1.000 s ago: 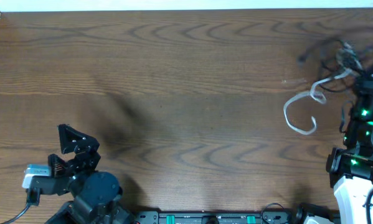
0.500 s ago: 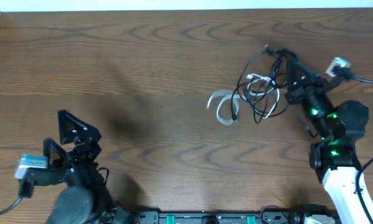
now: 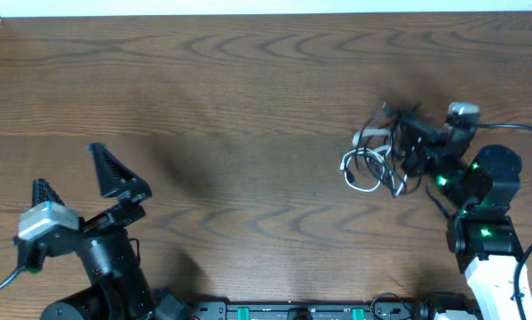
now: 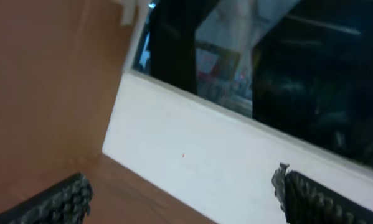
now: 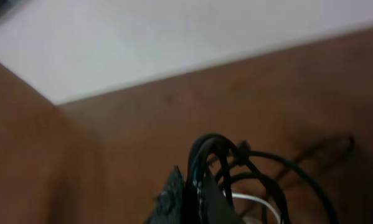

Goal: Untangle cables

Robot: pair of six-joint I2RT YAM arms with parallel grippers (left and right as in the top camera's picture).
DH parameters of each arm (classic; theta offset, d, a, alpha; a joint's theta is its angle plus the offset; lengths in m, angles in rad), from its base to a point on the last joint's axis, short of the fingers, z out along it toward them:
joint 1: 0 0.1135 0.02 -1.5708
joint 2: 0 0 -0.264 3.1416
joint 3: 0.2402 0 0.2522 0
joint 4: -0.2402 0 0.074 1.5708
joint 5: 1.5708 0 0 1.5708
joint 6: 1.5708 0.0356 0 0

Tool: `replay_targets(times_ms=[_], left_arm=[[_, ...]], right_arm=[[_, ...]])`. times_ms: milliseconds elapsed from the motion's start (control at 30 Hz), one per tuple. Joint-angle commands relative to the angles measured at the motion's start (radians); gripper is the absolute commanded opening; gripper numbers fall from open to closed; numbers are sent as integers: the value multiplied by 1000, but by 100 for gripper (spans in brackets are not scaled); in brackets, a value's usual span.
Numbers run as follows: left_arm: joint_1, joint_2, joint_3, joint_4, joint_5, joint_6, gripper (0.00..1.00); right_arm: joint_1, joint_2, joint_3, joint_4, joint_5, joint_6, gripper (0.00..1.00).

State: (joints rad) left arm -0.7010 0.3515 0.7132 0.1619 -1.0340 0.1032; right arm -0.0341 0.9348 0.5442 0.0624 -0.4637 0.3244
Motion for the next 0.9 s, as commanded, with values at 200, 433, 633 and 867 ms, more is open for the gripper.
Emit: replay_targets(times_ms=[200,433,633,867], left_arm=[[5,-1,9,75,-87,158,97],[45,-1,10,332,-416,296,97],[72,-1,10,352,-422,352,97],[72,-1,10,353,-422,352,97]], right_arm=[[-3,-25,12,80,69,84,1],[-38,-36,12,394,171,199,1],[-29,-76,12,524,155,453,2],[14,-80,12,600,264,262,1]])
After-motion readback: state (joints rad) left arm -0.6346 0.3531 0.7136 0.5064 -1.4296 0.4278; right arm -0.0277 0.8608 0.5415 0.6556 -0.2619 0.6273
